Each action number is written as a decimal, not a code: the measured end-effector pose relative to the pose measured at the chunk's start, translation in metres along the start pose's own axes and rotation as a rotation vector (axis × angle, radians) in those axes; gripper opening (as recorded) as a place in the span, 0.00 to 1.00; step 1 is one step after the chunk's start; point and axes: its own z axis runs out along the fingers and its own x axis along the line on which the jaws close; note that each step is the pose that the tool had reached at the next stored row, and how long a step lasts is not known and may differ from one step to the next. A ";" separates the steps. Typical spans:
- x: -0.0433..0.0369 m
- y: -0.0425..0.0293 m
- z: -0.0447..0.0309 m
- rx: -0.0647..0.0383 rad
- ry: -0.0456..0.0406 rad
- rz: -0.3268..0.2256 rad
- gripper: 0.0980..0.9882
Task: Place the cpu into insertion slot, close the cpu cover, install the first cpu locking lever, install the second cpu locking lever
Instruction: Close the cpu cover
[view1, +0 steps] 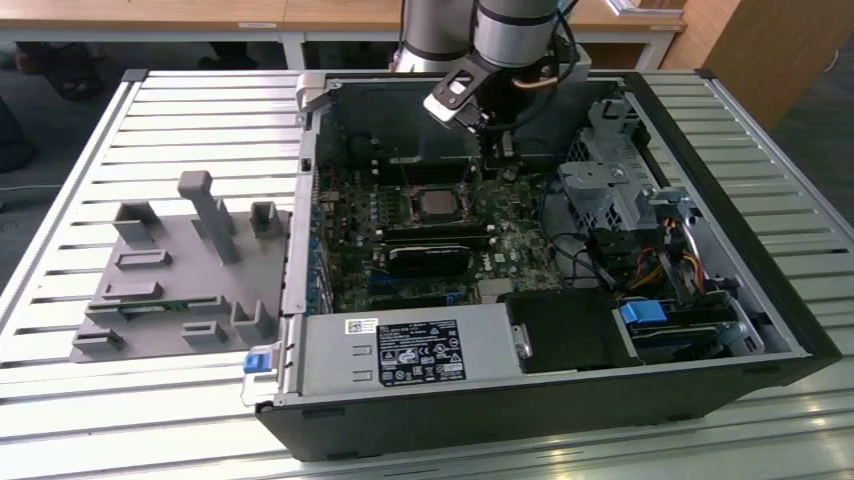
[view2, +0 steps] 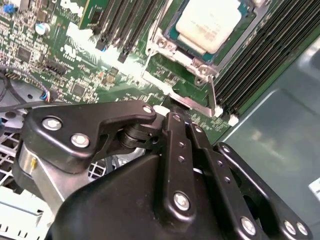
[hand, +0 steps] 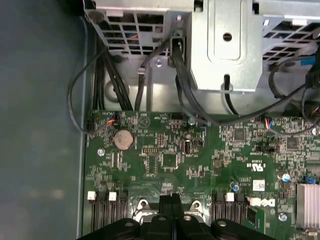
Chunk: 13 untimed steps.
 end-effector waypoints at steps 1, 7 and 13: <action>0.0001 -0.0015 0.0003 0.000 -0.0002 0.000 0.01; 0.0004 -0.0116 0.0025 0.000 -0.0002 0.000 0.01; 0.0007 -0.0210 0.0053 0.000 -0.0002 0.000 0.01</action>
